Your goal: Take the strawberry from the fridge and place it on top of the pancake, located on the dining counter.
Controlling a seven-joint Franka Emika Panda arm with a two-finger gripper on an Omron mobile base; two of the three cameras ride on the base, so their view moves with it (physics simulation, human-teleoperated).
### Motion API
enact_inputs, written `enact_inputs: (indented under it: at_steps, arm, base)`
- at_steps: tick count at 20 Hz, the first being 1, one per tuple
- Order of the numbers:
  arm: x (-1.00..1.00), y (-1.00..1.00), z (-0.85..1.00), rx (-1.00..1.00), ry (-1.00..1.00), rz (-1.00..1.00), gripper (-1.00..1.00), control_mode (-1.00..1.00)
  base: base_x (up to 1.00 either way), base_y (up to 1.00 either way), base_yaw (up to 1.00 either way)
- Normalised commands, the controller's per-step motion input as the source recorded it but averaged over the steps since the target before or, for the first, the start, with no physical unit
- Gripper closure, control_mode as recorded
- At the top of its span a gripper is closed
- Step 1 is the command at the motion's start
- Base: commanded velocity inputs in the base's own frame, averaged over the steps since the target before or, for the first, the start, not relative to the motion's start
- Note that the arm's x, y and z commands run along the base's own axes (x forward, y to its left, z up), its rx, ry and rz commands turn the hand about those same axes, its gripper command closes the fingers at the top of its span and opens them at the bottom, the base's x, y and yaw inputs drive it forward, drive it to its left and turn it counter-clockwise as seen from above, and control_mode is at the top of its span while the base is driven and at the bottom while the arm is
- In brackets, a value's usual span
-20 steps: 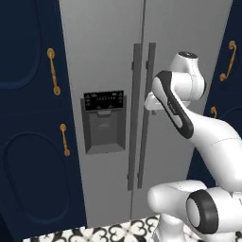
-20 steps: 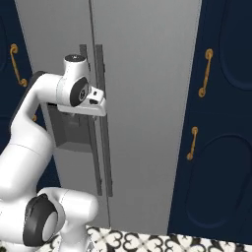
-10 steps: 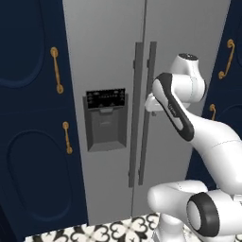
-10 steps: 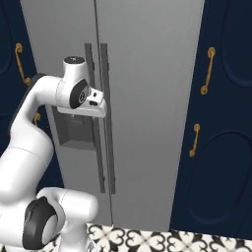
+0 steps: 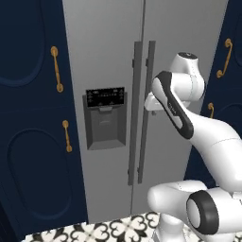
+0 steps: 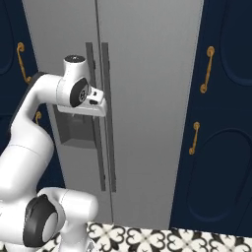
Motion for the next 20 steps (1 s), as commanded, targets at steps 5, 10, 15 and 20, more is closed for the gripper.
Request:
enact_inputs:
  at_steps: [5, 10, 15, 20]
  arm:
    - [0.00, -0.02, 0.00, 0.00, -0.01, 0.00, -1.00, -1.00]
    - [0.29, -0.15, -0.11, 0.00, -0.20, 0.00, -1.00, -1.00]
    - [0.83, -0.07, -0.12, 0.00, -0.20, 0.00, -1.00, -1.00]
    - [0.98, -0.02, -0.15, 0.00, -0.17, -0.05, -1.00, -1.00]
  base:
    - [-0.16, 0.00, -0.01]
    - [0.00, 0.00, 0.00]
    - [0.00, 0.00, 0.00]
    - [0.00, 0.00, 0.00]
